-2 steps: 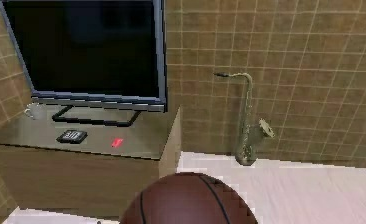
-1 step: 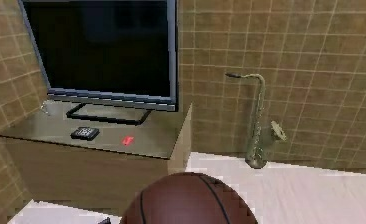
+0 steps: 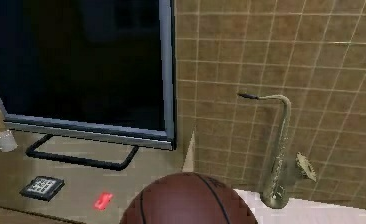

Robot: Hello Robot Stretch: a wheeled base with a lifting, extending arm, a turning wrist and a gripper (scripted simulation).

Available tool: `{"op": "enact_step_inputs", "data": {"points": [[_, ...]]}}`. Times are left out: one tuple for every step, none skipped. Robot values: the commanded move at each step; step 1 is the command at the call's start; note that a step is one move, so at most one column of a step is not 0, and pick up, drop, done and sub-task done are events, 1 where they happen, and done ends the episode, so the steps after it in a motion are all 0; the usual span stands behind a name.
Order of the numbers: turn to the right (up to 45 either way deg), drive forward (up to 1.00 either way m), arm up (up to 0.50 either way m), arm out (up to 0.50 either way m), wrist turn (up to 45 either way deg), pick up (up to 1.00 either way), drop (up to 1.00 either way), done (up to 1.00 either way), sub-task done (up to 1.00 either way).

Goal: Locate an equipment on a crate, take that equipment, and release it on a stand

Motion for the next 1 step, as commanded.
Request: {"op": "enact_step_inputs", "data": {"points": [[-6.0,0.0,0.0,0.0,0.0,0.0,0.0,0.0,0.0]]}}
